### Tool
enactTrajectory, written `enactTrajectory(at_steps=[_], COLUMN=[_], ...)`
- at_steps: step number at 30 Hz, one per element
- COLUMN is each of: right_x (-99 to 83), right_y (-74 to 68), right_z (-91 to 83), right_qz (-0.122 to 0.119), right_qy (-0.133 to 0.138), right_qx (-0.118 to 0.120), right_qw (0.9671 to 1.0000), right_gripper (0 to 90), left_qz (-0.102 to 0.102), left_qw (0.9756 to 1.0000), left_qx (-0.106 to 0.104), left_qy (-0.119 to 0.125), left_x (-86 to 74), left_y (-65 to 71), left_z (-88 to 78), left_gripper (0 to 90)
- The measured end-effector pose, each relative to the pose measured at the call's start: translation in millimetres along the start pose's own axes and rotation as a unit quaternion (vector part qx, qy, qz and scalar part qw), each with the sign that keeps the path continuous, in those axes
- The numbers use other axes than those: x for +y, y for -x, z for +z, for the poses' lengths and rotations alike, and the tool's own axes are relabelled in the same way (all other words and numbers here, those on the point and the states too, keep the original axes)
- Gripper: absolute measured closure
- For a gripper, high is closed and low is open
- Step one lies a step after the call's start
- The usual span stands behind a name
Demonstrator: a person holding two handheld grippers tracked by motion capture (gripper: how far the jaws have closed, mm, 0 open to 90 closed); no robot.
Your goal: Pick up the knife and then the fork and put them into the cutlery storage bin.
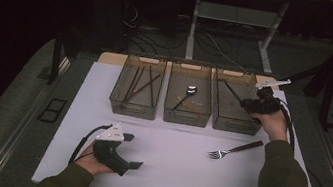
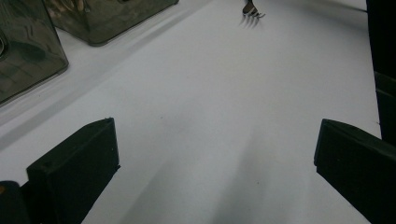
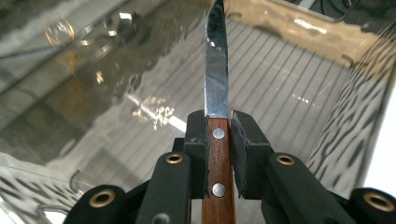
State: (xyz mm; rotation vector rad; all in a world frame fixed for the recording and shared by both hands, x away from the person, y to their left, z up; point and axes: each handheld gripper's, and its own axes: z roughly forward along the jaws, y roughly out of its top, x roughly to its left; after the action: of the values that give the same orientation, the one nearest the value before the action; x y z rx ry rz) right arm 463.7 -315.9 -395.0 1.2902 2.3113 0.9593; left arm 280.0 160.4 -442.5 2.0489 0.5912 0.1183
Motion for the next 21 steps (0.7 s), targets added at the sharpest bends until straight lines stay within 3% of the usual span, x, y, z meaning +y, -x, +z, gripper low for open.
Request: enactTrajectory(at_steps=[1, 3, 6, 10, 13, 16, 21], right_x=[0.0, 0.2, 0.6, -1.1, -5.7, -14.8, -30.4], right_y=[-1.1, -0.9, -0.4, -2.8, -8.3, -13.9, -28.0], right_z=[0.3, -1.2, -6.6, -18.8, -34.5, -50.5, -72.1], right_qz=[-0.008, 0.003, 0.016, 0.017, 0.019, 0.017, -0.001], right_qy=[-0.001, 0.012, 0.022, 0.035, 0.057, 0.068, 0.068], right_qx=[-0.010, -0.007, -0.006, 0.009, 0.013, 0.029, 0.039], right_qw=[0.9999, 0.9999, 0.9996, 0.9992, 0.9981, 0.9971, 0.9969], right_gripper=[76.1, 59.1, 49.3, 43.8, 46.6, 55.4, 72.0], left_qz=[0.000, -0.001, 0.000, 0.000, 0.000, -0.001, 0.000], left_qw=[1.0000, 1.0000, 1.0000, 1.0000, 1.0000, 1.0000, 1.0000], left_qx=[0.000, 0.000, -0.001, 0.000, 0.000, -0.001, 0.000], left_qy=[0.000, -0.001, -0.001, -0.001, -0.003, -0.003, -0.005], left_x=[0.0, -0.1, 0.0, 0.0, -0.1, -0.2, -0.1], left_y=[0.0, -0.1, 0.2, 0.3, -0.1, 0.1, 0.6], left_z=[0.0, 0.0, 0.4, 0.3, 0.1, 0.7, 0.6], left_gripper=[0.0, 0.0, 0.0, 0.0, 0.0, 0.0, 0.0])
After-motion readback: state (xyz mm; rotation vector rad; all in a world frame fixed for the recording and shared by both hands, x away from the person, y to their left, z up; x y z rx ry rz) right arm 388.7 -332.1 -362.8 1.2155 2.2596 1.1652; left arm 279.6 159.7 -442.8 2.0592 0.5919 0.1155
